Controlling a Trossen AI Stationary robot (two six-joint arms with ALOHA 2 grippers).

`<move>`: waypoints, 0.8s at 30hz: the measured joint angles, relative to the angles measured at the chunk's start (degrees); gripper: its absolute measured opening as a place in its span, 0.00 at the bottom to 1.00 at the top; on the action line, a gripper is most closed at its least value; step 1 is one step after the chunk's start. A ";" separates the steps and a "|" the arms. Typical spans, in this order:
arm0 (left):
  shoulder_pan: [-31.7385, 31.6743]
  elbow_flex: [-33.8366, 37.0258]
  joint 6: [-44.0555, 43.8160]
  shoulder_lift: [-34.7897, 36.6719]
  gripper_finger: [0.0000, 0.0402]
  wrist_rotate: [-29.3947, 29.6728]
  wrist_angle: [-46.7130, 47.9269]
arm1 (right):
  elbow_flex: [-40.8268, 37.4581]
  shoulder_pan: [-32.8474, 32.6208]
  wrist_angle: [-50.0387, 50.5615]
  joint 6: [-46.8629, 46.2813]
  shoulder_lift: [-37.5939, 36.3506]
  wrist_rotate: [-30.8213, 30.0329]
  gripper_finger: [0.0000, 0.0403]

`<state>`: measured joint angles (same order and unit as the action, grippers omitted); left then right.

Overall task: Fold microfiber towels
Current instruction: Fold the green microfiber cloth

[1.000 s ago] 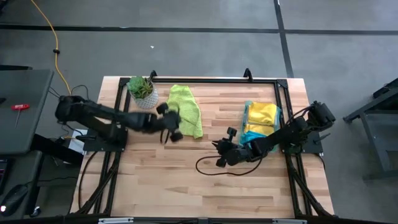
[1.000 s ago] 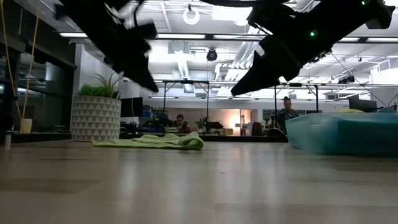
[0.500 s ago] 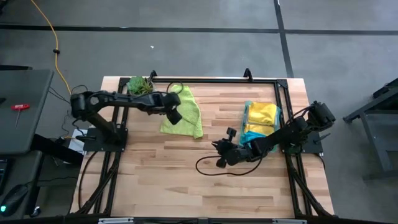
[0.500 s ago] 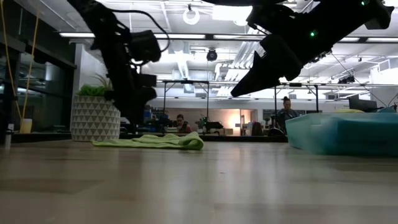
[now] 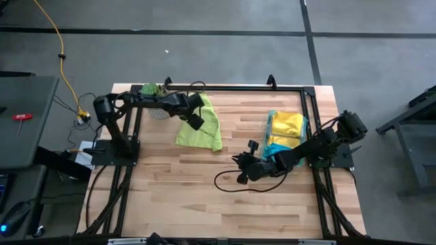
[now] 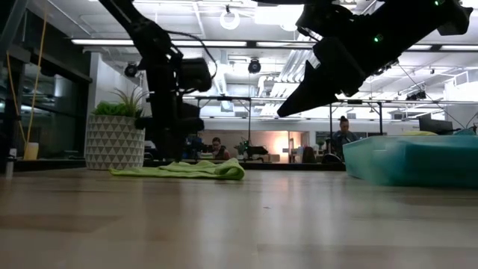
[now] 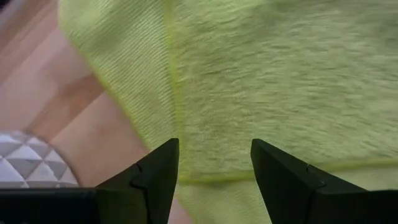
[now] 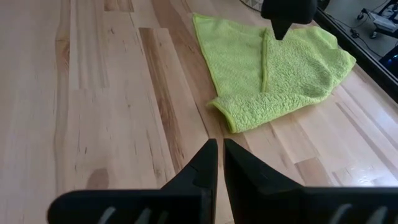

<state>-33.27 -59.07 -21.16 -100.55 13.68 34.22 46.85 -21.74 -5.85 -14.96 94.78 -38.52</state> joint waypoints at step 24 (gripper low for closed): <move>-1.37 0.09 14.76 -0.87 0.48 -2.43 2.02 | 0.00 0.00 -0.02 -0.25 -0.02 1.97 0.04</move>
<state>-34.64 -58.98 -6.41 -101.43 11.25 36.25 46.85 -21.74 -5.87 -15.21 94.76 -36.56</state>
